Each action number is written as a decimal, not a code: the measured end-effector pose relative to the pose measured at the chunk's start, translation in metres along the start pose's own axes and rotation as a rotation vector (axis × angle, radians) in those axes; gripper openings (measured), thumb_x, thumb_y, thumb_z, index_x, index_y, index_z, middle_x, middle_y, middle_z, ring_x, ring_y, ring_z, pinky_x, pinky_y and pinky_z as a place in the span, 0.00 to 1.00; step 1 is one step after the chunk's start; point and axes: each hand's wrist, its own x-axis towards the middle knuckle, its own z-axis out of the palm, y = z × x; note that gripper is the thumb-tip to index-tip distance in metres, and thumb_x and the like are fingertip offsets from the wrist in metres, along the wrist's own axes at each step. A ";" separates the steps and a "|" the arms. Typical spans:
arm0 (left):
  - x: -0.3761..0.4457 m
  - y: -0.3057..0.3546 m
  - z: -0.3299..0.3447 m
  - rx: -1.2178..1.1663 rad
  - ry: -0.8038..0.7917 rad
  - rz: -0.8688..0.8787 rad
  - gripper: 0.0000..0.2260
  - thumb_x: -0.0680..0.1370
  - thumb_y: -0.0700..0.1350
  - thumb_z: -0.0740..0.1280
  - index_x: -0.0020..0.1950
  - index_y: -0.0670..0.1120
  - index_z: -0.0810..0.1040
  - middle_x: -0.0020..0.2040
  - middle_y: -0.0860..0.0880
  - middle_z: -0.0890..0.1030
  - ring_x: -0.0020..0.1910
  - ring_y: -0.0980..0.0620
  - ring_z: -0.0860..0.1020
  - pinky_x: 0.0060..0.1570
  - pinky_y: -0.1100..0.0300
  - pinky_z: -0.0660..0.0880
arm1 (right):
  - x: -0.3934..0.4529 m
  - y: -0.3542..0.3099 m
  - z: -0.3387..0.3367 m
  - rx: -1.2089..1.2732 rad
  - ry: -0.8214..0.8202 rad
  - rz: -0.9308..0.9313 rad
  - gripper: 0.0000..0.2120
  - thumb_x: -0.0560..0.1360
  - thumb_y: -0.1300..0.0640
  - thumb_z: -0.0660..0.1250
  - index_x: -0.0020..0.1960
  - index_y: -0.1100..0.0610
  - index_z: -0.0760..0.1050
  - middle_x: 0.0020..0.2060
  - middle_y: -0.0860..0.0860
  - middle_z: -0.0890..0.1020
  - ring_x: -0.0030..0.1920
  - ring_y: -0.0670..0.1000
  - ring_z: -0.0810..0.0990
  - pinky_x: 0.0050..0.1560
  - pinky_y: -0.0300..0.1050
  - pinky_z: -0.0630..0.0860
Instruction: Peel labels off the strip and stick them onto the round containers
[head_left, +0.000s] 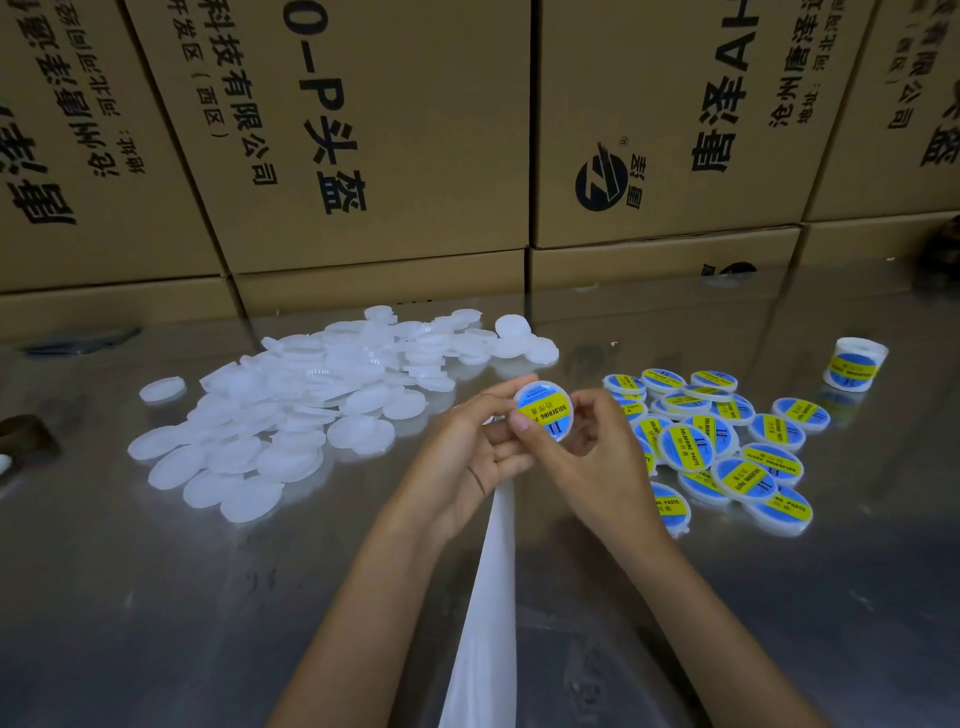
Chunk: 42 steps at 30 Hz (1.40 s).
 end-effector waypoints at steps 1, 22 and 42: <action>0.000 -0.001 0.001 -0.026 -0.014 -0.013 0.16 0.80 0.38 0.61 0.66 0.43 0.79 0.58 0.37 0.83 0.57 0.40 0.83 0.54 0.53 0.82 | -0.001 -0.001 0.001 -0.049 -0.009 -0.033 0.20 0.67 0.33 0.72 0.46 0.47 0.74 0.41 0.45 0.79 0.41 0.46 0.77 0.42 0.43 0.75; -0.003 0.001 -0.009 0.570 -0.003 0.149 0.16 0.74 0.32 0.74 0.58 0.42 0.77 0.48 0.42 0.85 0.42 0.44 0.85 0.38 0.54 0.83 | -0.002 -0.001 -0.004 0.007 -0.089 -0.070 0.21 0.82 0.49 0.58 0.32 0.54 0.69 0.23 0.44 0.67 0.27 0.43 0.65 0.29 0.34 0.62; 0.000 -0.002 -0.011 0.318 0.211 0.203 0.06 0.75 0.43 0.75 0.50 0.43 0.85 0.42 0.42 0.86 0.38 0.42 0.86 0.36 0.59 0.82 | -0.004 -0.009 -0.009 0.298 -0.212 -0.028 0.07 0.78 0.56 0.70 0.51 0.45 0.83 0.20 0.49 0.75 0.22 0.45 0.70 0.28 0.34 0.70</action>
